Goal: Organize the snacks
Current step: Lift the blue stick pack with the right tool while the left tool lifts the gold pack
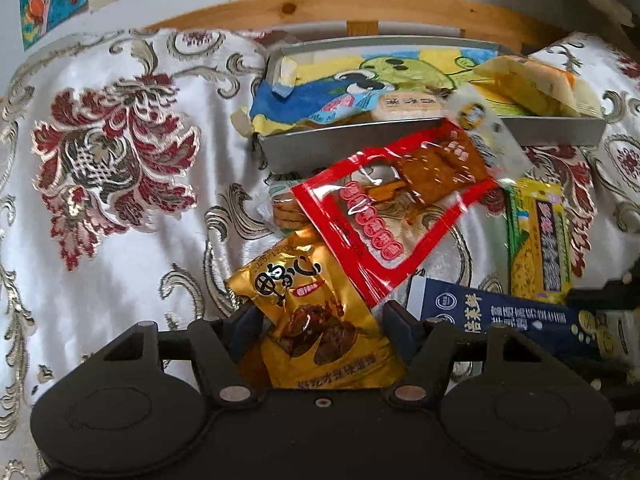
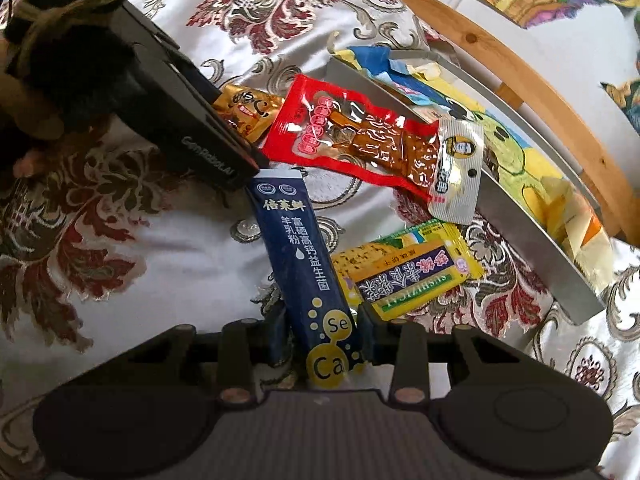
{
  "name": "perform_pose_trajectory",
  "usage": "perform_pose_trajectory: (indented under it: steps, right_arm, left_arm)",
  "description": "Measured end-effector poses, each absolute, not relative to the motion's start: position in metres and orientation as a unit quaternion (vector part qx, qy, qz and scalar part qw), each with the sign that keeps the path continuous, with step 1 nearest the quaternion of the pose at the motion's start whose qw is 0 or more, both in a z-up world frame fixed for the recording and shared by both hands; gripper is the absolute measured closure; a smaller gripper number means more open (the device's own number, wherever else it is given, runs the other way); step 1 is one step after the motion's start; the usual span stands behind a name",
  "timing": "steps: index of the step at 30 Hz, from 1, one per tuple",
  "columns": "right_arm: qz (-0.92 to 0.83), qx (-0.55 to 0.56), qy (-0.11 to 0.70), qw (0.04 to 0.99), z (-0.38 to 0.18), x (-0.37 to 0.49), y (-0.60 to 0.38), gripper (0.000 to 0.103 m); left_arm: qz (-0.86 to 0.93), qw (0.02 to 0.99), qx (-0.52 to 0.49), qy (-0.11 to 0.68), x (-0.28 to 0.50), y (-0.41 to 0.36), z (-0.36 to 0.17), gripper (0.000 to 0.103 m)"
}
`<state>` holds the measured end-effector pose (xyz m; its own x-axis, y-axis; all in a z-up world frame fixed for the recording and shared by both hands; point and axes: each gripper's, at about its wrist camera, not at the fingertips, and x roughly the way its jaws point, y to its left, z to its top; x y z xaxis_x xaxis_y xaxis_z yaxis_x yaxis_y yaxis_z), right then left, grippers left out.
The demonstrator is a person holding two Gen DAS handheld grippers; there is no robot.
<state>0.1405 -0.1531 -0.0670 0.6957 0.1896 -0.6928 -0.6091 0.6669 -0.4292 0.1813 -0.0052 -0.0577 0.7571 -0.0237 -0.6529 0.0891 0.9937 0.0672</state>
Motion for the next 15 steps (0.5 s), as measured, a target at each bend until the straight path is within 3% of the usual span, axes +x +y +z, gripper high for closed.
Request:
perform_pose_trajectory:
  steps: [7, 15]
  right_arm:
    - [0.229, -0.345, 0.295, 0.861, -0.073, 0.142, -0.148, 0.060]
    - [0.229, -0.344, 0.292, 0.863, -0.075, 0.142, -0.148, 0.060]
  left_arm:
    - [-0.009, 0.933, -0.033, 0.357, 0.196, 0.005, -0.057, 0.034]
    - [-0.004, 0.936, -0.016, 0.352, 0.188, 0.004, -0.058, 0.048]
